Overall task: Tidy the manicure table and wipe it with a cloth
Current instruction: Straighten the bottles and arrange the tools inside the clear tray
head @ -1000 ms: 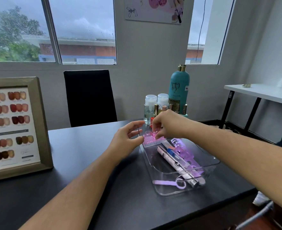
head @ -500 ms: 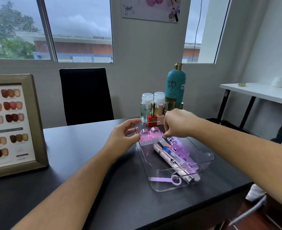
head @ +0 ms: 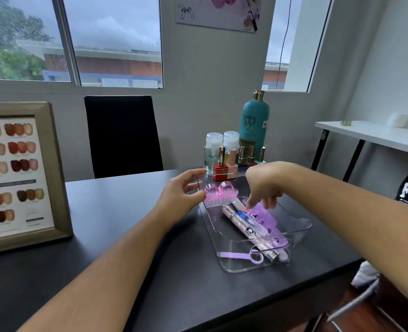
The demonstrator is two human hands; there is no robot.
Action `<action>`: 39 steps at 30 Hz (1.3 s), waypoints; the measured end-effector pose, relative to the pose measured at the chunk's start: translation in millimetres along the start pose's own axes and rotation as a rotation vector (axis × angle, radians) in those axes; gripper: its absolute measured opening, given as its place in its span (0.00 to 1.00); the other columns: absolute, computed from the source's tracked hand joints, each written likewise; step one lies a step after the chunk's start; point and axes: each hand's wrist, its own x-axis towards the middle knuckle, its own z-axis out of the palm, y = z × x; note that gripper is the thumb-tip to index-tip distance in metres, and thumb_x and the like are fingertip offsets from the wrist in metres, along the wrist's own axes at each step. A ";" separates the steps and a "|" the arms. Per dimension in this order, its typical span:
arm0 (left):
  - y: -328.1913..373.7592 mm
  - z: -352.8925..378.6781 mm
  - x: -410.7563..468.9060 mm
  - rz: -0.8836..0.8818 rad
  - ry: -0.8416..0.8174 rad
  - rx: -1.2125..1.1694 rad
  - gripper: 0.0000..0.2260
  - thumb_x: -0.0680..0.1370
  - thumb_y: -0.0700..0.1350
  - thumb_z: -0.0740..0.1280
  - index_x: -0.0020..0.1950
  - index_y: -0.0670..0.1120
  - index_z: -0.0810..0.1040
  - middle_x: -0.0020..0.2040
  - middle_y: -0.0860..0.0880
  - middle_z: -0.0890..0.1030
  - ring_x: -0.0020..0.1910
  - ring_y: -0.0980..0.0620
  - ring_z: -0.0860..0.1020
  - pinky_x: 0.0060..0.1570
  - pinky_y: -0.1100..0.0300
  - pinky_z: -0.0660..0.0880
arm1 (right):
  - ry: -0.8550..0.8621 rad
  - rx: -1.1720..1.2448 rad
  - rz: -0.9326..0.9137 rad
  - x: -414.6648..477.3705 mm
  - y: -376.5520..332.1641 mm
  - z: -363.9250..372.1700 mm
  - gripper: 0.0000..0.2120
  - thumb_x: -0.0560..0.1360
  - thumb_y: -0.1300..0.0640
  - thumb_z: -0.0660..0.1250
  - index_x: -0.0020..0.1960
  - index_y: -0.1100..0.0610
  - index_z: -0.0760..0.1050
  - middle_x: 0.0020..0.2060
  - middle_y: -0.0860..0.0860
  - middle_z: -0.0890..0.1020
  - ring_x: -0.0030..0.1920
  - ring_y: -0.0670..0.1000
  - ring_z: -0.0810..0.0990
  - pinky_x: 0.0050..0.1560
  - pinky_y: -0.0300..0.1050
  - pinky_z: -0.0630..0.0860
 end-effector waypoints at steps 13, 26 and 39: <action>0.4 -0.1 -0.6 0.000 -0.006 -0.008 0.20 0.73 0.38 0.68 0.62 0.54 0.73 0.57 0.59 0.77 0.58 0.57 0.76 0.43 0.76 0.73 | -0.271 -0.211 0.120 12.6 -14.0 -8.0 0.25 0.70 0.51 0.73 0.62 0.63 0.73 0.32 0.52 0.74 0.31 0.51 0.68 0.43 0.44 0.71; 0.8 1.1 -0.5 -0.009 0.000 0.006 0.21 0.74 0.37 0.67 0.64 0.53 0.73 0.59 0.58 0.76 0.60 0.55 0.75 0.45 0.73 0.74 | -0.073 0.030 -0.058 -1.0 10.0 1.3 0.24 0.68 0.55 0.76 0.58 0.62 0.72 0.35 0.54 0.72 0.26 0.48 0.62 0.21 0.38 0.61; 2.7 1.0 -2.4 -0.007 -0.003 -0.045 0.20 0.73 0.35 0.67 0.61 0.53 0.74 0.57 0.58 0.78 0.60 0.56 0.77 0.54 0.65 0.75 | 0.061 0.575 -0.317 -19.8 5.5 -23.7 0.20 0.66 0.57 0.77 0.54 0.60 0.73 0.37 0.51 0.76 0.32 0.46 0.72 0.25 0.36 0.68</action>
